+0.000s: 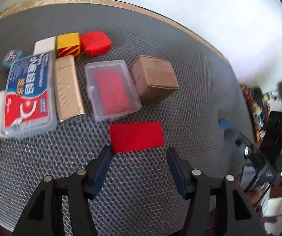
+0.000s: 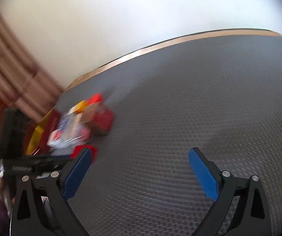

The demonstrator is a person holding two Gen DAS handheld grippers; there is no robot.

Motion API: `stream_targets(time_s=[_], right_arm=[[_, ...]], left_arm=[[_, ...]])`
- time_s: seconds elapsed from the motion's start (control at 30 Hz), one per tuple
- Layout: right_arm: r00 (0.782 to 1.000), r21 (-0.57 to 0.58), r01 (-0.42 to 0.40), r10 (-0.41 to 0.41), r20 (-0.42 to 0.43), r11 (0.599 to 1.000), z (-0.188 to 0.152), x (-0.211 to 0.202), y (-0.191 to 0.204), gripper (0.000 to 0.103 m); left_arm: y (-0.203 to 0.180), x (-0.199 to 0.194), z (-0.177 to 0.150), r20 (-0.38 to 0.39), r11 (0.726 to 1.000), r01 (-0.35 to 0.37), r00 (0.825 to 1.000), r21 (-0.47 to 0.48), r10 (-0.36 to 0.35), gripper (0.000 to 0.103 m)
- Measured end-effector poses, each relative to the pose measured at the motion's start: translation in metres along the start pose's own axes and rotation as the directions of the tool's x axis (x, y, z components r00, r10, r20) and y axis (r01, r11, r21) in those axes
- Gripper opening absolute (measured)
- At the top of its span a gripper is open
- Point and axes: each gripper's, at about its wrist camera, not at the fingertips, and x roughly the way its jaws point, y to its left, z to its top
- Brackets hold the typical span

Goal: Organize rigid objects
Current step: 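Move the left tool to the flat red block and grasp it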

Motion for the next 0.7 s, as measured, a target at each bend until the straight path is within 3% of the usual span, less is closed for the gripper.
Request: stream_targets(time_s=[0.07,0.17,0.27,0.47,0.57,0.63,0.7], right_arm=[[0.999,-0.072,-0.032,0.029,-0.041,0.997,0.005,0.007,0.013,0.098],[0.999,-0.066,0.014,-0.016,-0.039,0.998,0.012,0.012,0.01,0.098],[1.0,-0.009,0.006,-0.006,-0.029,1.0,0.02,0.017,-0.002,0.098],[0.987,0.024,-0.093,0.096,-0.131,0.995,0.023,0.042,0.012,0.098],[0.988,-0.097,-0.015,0.0,-0.154,0.995,0.026,0.052,0.037,0.098],[0.981,-0.196,0.105,-0.134,-0.143,0.975,0.028,0.06,0.05,0.098],[0.973,-0.225,0.151,-0.184,-0.137,0.963,0.029,0.068,0.056,0.098]], left_arm=[[0.005,0.0,-0.001,-0.01,0.999,0.027,1.0,-0.038,-0.027,0.059],[0.019,-0.012,-0.002,0.024,0.983,0.104,0.995,-0.149,-0.102,0.059],[0.034,-0.02,-0.007,0.092,0.931,0.225,0.974,-0.289,-0.207,0.059],[0.064,-0.03,-0.019,0.103,0.889,0.157,0.987,-0.429,-0.124,0.059],[0.069,-0.03,-0.029,0.087,0.884,0.118,0.992,-0.453,-0.088,0.06],[0.078,-0.029,-0.035,0.061,0.885,0.093,0.995,-0.457,-0.073,0.06],[0.09,-0.034,-0.043,0.069,0.883,0.111,0.994,-0.456,-0.089,0.06]])
